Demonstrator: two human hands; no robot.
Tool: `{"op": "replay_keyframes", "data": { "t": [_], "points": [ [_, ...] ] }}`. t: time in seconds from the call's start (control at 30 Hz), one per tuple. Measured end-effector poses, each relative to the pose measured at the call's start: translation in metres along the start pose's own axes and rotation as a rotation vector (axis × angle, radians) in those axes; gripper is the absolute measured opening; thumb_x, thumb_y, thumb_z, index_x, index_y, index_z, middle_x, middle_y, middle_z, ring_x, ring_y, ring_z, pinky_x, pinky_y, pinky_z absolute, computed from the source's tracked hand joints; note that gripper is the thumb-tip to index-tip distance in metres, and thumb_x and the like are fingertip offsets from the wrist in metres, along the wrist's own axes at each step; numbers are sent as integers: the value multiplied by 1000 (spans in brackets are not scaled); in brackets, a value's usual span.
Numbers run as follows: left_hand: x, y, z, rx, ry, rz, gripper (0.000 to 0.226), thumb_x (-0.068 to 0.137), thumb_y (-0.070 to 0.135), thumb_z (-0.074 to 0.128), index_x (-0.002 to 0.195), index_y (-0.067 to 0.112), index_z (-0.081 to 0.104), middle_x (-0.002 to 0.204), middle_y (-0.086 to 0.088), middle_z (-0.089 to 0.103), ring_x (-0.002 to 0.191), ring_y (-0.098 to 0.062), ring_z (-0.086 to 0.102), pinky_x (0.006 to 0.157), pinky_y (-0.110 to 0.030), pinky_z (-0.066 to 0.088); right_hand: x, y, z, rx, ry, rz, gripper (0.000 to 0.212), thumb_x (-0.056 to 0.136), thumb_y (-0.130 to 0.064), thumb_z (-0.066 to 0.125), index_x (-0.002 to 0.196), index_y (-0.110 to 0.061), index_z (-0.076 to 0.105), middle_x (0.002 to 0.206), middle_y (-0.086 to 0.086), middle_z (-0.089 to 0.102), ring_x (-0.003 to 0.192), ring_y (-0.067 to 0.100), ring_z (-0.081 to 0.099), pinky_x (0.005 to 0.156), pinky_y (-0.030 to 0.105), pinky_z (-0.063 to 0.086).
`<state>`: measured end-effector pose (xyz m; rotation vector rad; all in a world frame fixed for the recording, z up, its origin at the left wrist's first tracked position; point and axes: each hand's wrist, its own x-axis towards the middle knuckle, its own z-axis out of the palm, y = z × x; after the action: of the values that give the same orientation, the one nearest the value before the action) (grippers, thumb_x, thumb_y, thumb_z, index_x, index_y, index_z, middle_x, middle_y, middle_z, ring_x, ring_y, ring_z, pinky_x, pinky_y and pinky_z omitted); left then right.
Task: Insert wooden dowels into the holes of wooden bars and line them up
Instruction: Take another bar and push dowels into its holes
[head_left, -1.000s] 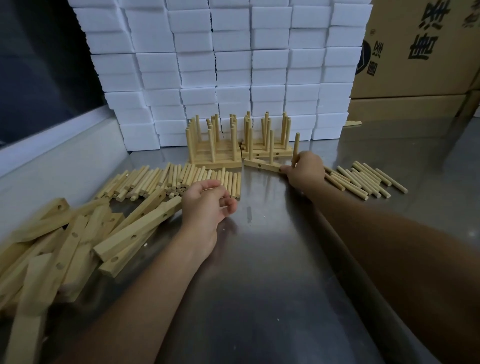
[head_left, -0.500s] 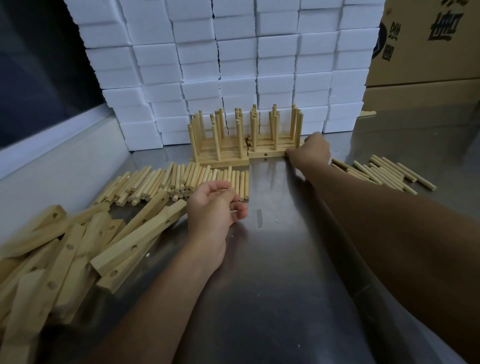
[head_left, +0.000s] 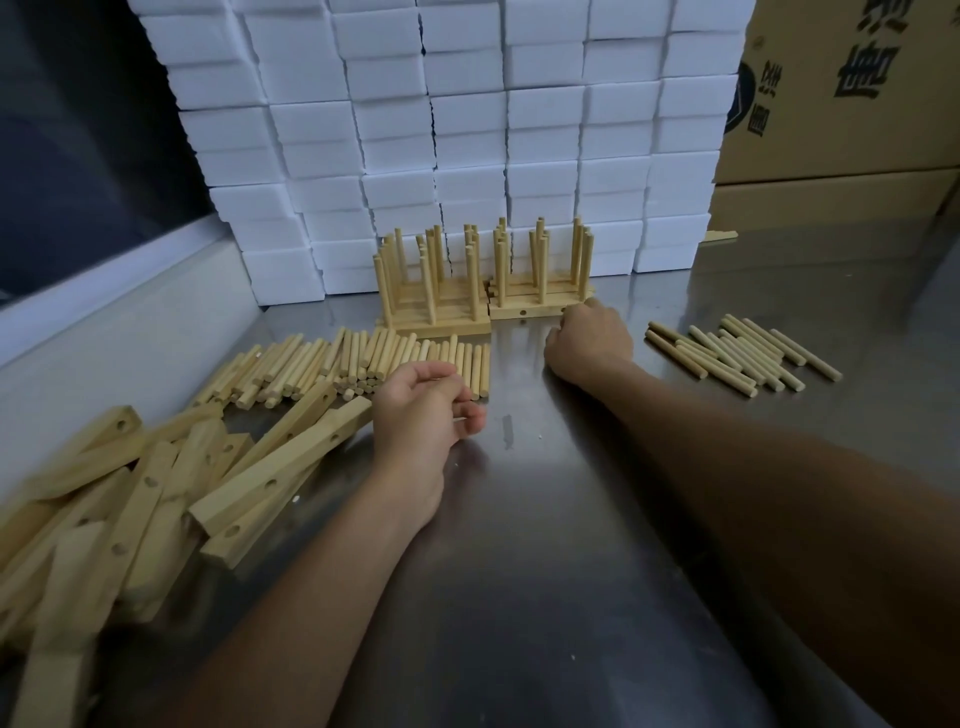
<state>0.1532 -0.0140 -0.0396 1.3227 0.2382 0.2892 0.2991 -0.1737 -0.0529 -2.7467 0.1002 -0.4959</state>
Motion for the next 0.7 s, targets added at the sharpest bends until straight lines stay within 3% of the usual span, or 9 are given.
{"op": "replay_keyframes", "data": {
  "t": [0.13, 0.5, 0.57, 0.7],
  "points": [
    [-4, 2, -1, 18, -16, -1, 15, 93, -7, 52, 91, 5, 61, 71, -9, 58, 53, -16, 59, 54, -26, 54, -27, 3, -12, -1, -44, -53, 25, 96, -28, 51, 106, -8, 63, 117, 11, 57, 106, 29, 54, 80, 38, 46],
    [-9, 2, 0, 113, -22, 13, 14, 94, -4, 52, 90, 6, 62, 74, -10, 60, 56, -16, 60, 54, -27, 53, -99, 26, -40, 73, -22, -130, 29, 99, -32, 49, 107, -10, 67, 110, 6, 56, 104, 24, 52, 85, 39, 51],
    [-11, 4, 1, 292, -26, 91, 14, 94, 0, 53, 90, 10, 62, 79, -10, 62, 59, -17, 61, 56, -29, 52, -102, 30, -42, 131, -33, -126, 28, 98, -32, 53, 109, -12, 68, 109, 5, 56, 104, 22, 52, 87, 37, 51],
    [-11, 24, -1, 971, 25, 583, 11, 90, 8, 59, 88, 19, 62, 77, 7, 60, 64, -3, 54, 53, -18, 38, -101, 32, -45, 229, -53, -102, 25, 94, -33, 58, 109, -17, 70, 109, 0, 52, 106, 20, 52, 85, 34, 48]
  ]
}}
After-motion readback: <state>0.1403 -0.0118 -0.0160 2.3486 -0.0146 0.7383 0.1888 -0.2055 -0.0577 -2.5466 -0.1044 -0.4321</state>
